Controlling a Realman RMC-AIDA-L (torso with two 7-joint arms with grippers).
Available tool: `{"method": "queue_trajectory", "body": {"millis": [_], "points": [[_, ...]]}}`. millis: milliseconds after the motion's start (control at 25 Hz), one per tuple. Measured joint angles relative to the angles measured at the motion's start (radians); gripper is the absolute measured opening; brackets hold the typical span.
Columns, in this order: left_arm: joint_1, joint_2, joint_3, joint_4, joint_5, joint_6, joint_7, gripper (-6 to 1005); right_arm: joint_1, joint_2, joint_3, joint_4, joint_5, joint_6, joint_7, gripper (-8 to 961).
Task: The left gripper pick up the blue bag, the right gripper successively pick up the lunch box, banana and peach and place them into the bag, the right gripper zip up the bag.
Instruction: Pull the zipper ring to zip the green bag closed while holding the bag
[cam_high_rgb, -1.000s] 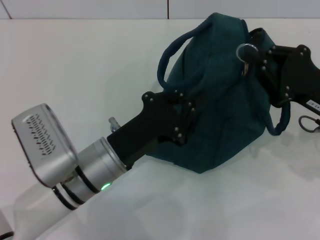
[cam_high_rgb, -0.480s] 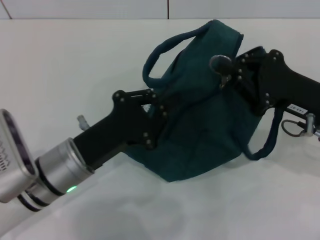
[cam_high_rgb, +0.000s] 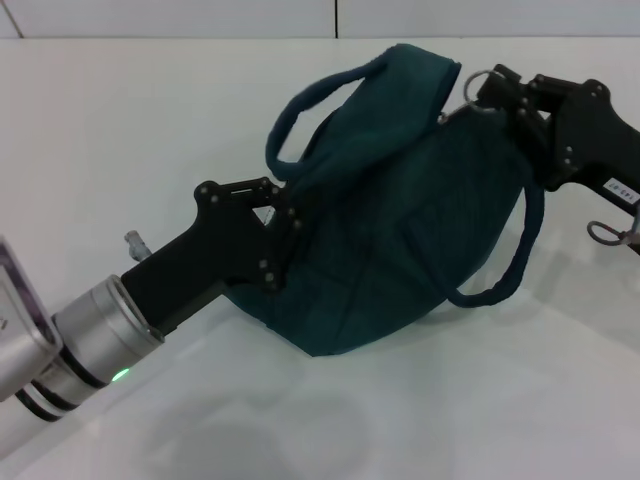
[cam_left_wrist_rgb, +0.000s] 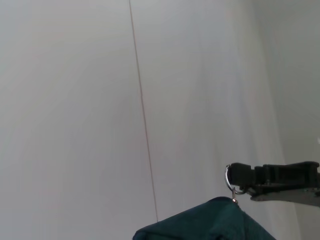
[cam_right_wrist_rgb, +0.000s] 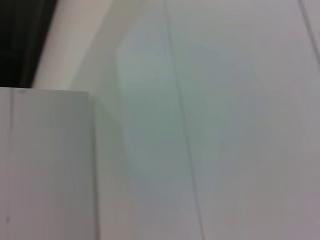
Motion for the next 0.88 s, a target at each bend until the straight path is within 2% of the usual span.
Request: {"method": "queue_trajectory", "body": {"millis": [880], "points": [[0.025,0.005,0.002,-0.014,-0.017,-0.003,-0.007,13,-0.038,0.000,0.013,0.016,0.095,0.084,0.052,17]]}}
